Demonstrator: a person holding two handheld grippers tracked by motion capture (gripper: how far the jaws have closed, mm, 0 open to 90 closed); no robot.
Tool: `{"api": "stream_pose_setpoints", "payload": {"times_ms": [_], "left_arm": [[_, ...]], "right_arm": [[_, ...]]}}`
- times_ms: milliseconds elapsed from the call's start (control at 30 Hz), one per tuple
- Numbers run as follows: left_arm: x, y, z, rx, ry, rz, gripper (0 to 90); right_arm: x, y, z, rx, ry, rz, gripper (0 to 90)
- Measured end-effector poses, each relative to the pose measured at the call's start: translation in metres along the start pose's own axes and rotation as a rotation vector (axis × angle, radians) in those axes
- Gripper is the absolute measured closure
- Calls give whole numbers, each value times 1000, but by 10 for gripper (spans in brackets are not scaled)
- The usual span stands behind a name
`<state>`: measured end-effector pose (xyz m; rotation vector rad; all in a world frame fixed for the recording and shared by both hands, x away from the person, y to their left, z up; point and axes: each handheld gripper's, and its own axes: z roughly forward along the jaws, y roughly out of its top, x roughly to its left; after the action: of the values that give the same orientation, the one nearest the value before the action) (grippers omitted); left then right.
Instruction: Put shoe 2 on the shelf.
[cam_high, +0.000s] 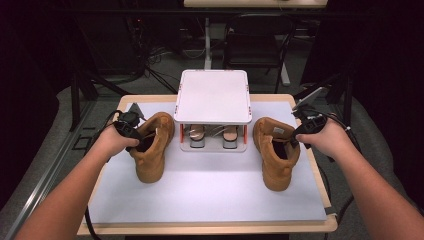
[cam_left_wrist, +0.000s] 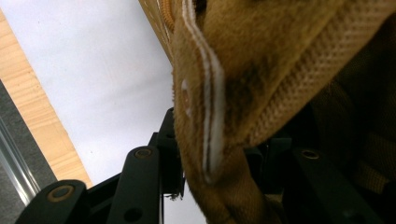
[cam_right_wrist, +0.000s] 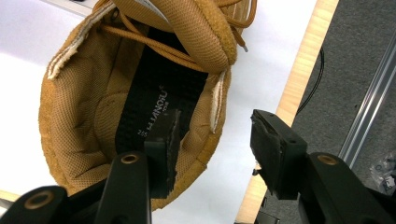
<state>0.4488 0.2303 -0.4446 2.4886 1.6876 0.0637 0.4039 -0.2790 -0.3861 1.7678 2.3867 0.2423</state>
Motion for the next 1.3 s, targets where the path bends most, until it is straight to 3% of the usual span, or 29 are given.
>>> {"api": "stream_pose_setpoints", "payload": {"times_ms": [467,700,833,933,1000,1167,1300], "left_arm": [[-1,0,7,8,9,5,670],[-1,0,8,10,10,0,674],[-1,0,9,14,11,0,676],[-1,1,10,15,10,-1,675],[-1,1,10,13,9,-2,675],[0,0,10,11,2,-11,670],[0,1,11,11,3,-13,670]], "right_arm": [[0,0,6,6,0,-5,522],[2,0,17,17,-13,-11,525],[4,1,27,18,4,-11,527],[4,2,30,35,-15,-30,530],[4,2,36,14,1,-15,532],[2,1,46,33,-18,-22,534],[0,1,53,39,-4,-13,534]]}}
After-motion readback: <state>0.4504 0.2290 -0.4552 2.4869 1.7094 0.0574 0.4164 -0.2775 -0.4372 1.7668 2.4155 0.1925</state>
